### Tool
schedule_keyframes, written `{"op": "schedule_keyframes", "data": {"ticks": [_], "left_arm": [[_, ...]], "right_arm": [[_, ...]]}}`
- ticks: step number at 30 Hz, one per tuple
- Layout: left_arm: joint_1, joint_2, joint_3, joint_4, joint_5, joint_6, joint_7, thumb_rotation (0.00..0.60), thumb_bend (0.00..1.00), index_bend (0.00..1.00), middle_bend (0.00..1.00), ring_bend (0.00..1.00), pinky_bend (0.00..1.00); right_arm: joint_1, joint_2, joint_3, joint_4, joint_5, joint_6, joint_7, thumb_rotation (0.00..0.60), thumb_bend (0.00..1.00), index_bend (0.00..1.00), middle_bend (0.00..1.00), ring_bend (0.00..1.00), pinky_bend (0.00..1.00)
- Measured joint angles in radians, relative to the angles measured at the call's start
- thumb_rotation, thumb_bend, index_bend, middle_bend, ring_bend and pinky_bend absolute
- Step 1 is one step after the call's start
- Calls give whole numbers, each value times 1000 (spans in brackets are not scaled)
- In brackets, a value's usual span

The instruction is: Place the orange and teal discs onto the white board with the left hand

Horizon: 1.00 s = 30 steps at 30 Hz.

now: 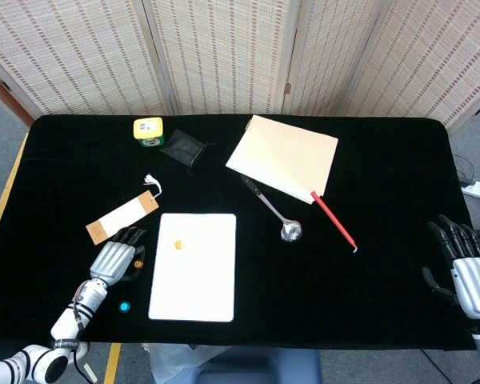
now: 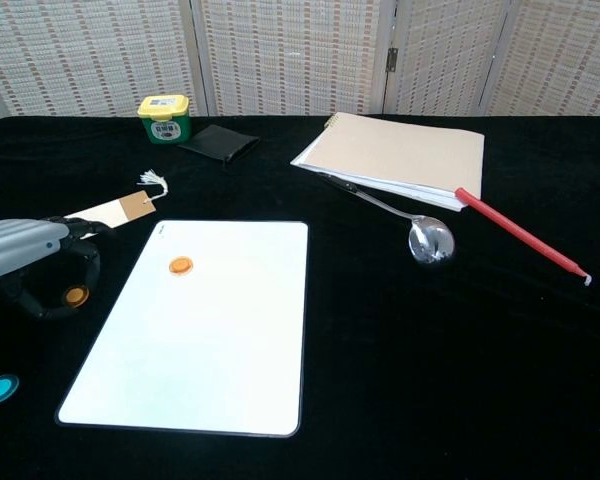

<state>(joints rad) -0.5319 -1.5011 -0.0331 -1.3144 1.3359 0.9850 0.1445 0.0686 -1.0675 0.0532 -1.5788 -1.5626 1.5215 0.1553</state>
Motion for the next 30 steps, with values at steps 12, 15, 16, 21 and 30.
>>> {"op": "schedule_keyframes", "data": {"ticks": [12, 15, 16, 21, 30], "left_arm": [[-104, -17, -76, -45, -40, -85, 58, 600, 391, 521, 120, 0, 0], [-131, -34, -94, -36, -74, -116, 79, 600, 392, 520, 120, 0, 0], [-138, -38, -99, -32, -85, -124, 85, 600, 392, 520, 120, 0, 0], [-169, -57, -118, -4, -153, -166, 113, 600, 392, 519, 120, 0, 0], [-197, -63, -126, -8, -199, -176, 146, 600, 392, 514, 120, 0, 0]], "right_arm": [[-14, 0, -2, 15, 7, 14, 21, 600, 443, 27, 23, 0, 0], [-17, -1, -3, 21, 9, 16, 27, 600, 443, 27, 24, 0, 0], [-18, -1, -2, 23, 10, 17, 29, 600, 443, 27, 23, 0, 0], [-21, -2, -2, 30, 13, 17, 36, 600, 442, 27, 23, 0, 0], [-22, -3, -1, 34, 15, 16, 39, 600, 442, 28, 23, 0, 0]]}}
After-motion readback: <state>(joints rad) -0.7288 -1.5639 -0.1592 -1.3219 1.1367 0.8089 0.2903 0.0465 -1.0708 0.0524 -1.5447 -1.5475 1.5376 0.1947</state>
